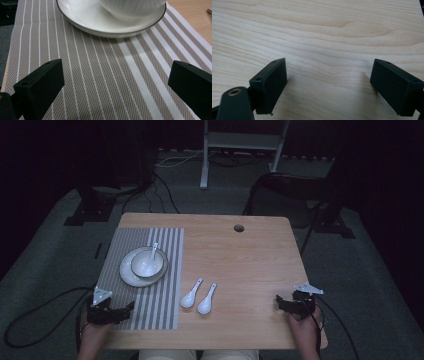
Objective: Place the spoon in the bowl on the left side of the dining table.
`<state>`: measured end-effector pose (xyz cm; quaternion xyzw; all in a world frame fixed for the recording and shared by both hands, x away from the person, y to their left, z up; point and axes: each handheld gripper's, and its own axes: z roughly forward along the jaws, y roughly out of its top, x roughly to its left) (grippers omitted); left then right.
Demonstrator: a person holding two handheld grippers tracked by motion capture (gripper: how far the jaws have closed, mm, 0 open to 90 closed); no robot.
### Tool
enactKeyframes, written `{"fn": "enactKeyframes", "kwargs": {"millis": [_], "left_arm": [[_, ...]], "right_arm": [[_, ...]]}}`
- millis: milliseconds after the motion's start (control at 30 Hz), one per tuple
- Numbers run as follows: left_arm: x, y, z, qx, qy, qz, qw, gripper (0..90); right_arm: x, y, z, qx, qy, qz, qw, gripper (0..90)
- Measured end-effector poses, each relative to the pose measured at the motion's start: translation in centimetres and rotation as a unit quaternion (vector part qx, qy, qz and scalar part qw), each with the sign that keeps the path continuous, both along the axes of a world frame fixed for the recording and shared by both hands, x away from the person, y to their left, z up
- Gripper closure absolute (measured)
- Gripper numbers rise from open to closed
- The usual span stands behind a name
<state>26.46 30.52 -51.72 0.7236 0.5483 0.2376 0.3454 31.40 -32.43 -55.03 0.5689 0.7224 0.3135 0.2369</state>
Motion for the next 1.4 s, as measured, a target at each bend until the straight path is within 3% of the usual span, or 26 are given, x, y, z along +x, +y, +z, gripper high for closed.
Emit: {"fn": "enactKeyframes", "kwargs": {"millis": [300, 467, 800, 1133, 1400], "left_arm": [[-1.3, 0.5, -0.3, 0.004, 0.002, 0.004, 1.0, 0.5], [-2.5, 1.5, -0.9, -0.004, 0.005, 0.016, 0.9998, 0.5], [-3.7, 3.2, -1.4, 0.006, 0.01, 0.047, 0.9988, 0.5], [-5.0, 4.8, -1.9, 0.006, 0.015, 0.078, 0.9968, 0.5], [-6.3, 6.1, -1.9, 0.008, 0.012, 0.113, 0.9935, 0.5]], "right_arm": [[0.0, 0.0, 0.0, 0.0, 0.0, 0.0, 1.0, 13.3], [0.0, 0.0, 0.0, 0.0, 0.0, 0.0, 1.0, 13.3], [0.0, 0.0, 0.0, 0.0, 0.0, 0.0, 1.0, 13.3], [0.0, 0.0, 0.0, 0.0, 0.0, 0.0, 1.0, 13.3], [0.0, 0.0, 0.0, 0.0, 0.0, 0.0, 1.0, 13.3]]}}
